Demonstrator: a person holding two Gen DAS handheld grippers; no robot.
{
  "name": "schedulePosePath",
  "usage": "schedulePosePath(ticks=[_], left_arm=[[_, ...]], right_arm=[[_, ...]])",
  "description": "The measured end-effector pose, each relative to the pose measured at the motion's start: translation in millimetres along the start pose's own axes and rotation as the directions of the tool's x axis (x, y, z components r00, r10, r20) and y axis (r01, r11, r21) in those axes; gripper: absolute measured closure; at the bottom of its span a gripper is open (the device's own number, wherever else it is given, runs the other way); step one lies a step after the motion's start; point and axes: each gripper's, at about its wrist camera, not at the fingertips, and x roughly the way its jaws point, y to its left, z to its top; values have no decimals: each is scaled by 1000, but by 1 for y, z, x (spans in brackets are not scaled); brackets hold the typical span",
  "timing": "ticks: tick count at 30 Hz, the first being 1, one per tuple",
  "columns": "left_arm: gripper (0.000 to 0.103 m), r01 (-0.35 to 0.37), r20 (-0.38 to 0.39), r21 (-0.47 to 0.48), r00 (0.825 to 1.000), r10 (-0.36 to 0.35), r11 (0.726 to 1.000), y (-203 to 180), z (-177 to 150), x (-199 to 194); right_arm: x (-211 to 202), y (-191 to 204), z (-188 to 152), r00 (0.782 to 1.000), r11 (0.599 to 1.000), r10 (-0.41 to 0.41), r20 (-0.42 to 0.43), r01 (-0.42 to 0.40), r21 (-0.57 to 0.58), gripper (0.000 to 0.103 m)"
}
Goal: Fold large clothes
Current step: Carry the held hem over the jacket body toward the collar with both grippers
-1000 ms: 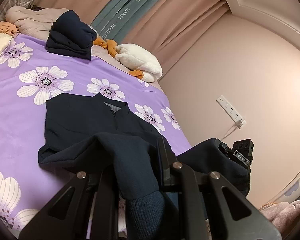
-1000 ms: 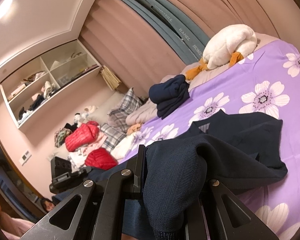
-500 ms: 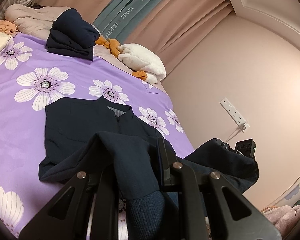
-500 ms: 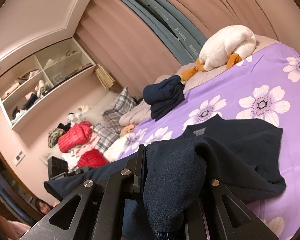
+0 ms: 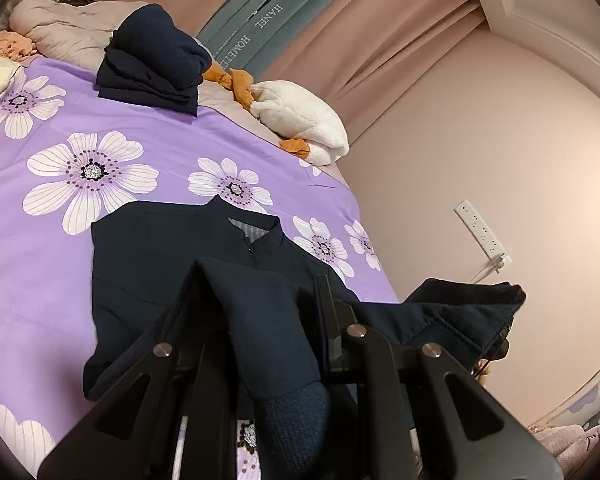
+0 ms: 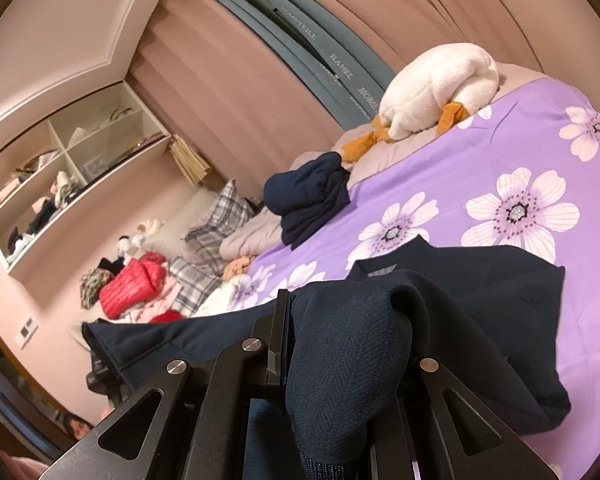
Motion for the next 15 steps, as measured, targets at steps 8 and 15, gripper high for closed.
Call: schedulePosePath(ticks=[8,15], left_arm=[[87,-20,-13,-14,1000,20,1000,9,13,15],[87,-44,-32,-17,999,43,999,14,22,28]], right_arm=[[11,-8,9,1000,1000,-27,-6,27,15,91],[18,-18,14,999,998,-48,-8,48,37,91]])
